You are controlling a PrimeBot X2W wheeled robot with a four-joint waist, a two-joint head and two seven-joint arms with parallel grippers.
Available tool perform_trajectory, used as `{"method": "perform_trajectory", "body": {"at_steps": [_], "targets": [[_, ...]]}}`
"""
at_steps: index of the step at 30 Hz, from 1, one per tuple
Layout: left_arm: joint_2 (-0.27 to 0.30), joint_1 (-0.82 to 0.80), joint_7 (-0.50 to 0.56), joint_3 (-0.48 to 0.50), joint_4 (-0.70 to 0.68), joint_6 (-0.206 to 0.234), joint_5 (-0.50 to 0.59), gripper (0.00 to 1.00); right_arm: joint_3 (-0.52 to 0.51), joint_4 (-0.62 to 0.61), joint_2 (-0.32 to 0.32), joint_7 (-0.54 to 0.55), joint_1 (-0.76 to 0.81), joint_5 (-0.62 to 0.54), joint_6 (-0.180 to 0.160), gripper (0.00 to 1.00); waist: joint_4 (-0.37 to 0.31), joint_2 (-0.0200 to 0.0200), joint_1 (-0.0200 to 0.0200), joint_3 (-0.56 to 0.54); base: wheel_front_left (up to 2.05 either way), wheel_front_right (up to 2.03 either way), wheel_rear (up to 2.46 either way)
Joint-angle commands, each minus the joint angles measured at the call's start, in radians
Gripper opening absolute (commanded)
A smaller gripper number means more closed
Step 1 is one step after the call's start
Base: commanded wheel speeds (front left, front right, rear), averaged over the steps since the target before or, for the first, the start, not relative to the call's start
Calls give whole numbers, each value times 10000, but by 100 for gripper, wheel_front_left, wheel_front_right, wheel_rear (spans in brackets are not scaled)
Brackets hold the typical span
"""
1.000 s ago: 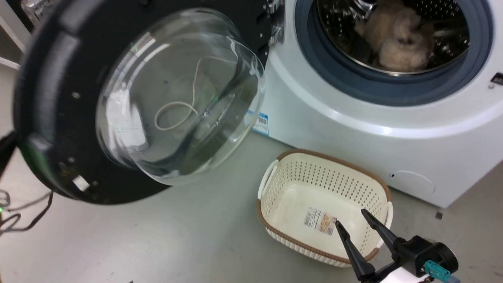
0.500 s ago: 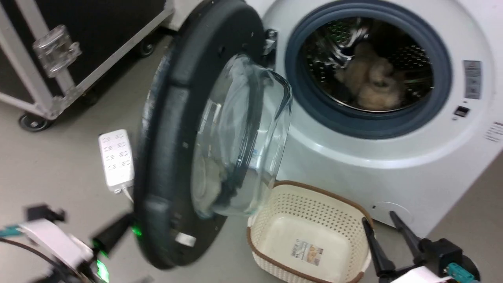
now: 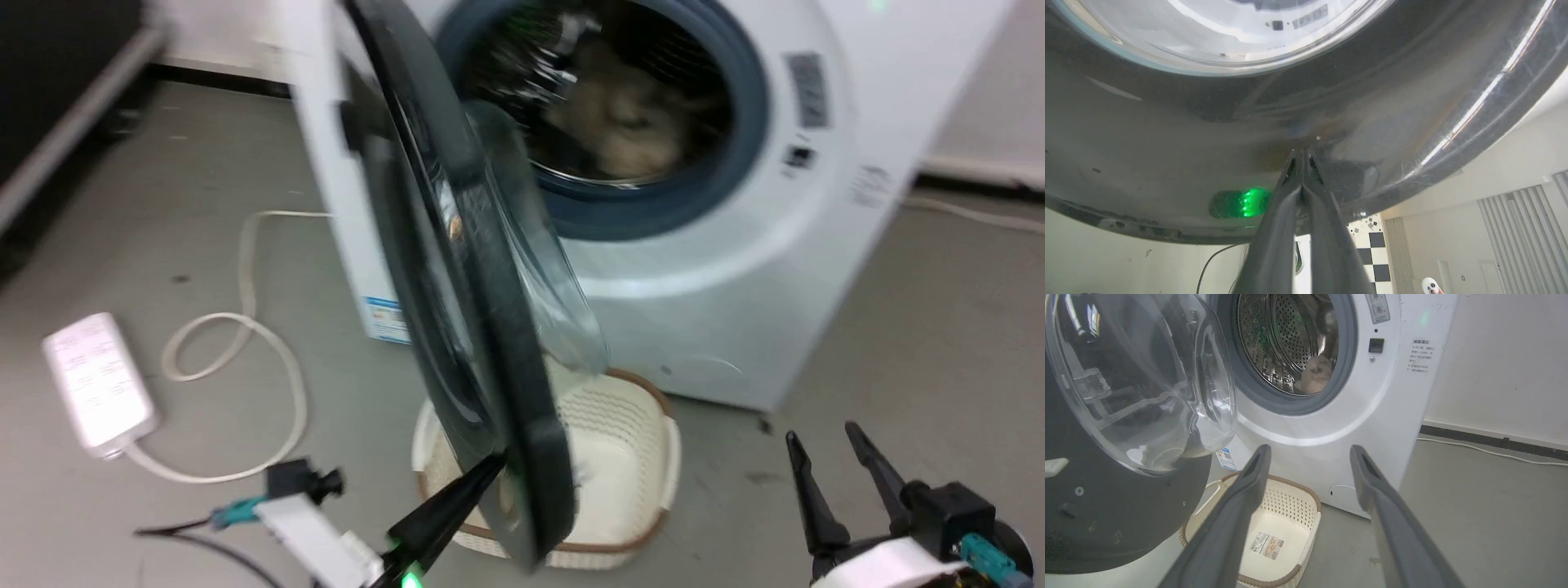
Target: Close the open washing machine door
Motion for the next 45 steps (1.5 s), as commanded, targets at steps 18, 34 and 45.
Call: {"method": "perform_trajectory", "body": {"at_steps": [18, 34, 45], "targets": [[-14, -6222, -5086, -2122, 4333, -391, -307, 0, 279, 254, 92, -242, -1027, 376, 8, 100, -4141, -1, 0, 2350, 0, 0, 0], [1585, -3006, -6905, -3054, 1617, -396, 2218, 100, 610, -154, -141, -324, -422, 681, 8, 100, -1978, -1, 0, 698, 0, 0, 0], [2046, -649, -9318, -1030, 653, 391, 9943, 100, 884, -641, -381, -326, 543, 781, 8, 100, -258, -1, 0, -330, 0, 0, 0]]}}
